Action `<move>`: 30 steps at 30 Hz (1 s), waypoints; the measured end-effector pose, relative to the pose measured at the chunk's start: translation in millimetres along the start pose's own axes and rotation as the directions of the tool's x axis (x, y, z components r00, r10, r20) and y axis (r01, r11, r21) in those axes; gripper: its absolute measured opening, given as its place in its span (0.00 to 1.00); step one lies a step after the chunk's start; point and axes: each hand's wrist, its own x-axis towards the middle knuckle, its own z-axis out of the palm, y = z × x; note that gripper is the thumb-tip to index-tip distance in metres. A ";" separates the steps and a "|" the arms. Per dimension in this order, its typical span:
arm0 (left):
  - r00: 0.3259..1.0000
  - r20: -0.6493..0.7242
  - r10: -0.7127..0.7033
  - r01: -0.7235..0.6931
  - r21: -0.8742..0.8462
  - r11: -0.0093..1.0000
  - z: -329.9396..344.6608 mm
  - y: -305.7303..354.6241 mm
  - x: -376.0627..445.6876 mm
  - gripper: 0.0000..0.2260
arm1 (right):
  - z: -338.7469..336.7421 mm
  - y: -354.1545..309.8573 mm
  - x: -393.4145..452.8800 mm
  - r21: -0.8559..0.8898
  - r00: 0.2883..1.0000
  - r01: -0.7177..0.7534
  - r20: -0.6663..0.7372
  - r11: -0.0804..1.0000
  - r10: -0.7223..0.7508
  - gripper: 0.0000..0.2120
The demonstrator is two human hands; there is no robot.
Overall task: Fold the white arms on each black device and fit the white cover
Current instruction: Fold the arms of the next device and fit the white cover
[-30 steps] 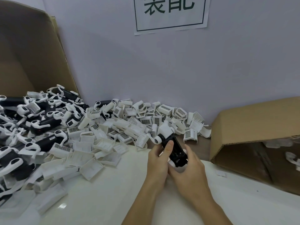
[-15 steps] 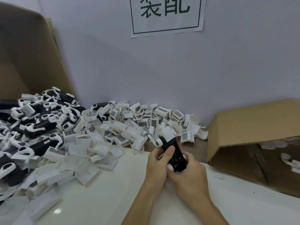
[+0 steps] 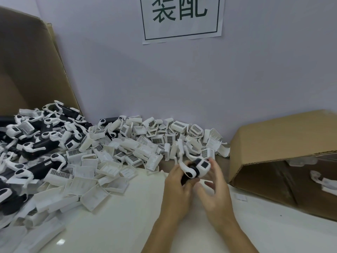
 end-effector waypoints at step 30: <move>0.787 -0.379 -0.487 0.347 -0.381 0.857 -8.3 12.0 13.4 0.08 | -3.3 4.9 10.2 0.079 0.981 -0.172 -0.078 0.982 0.178 0.29</move>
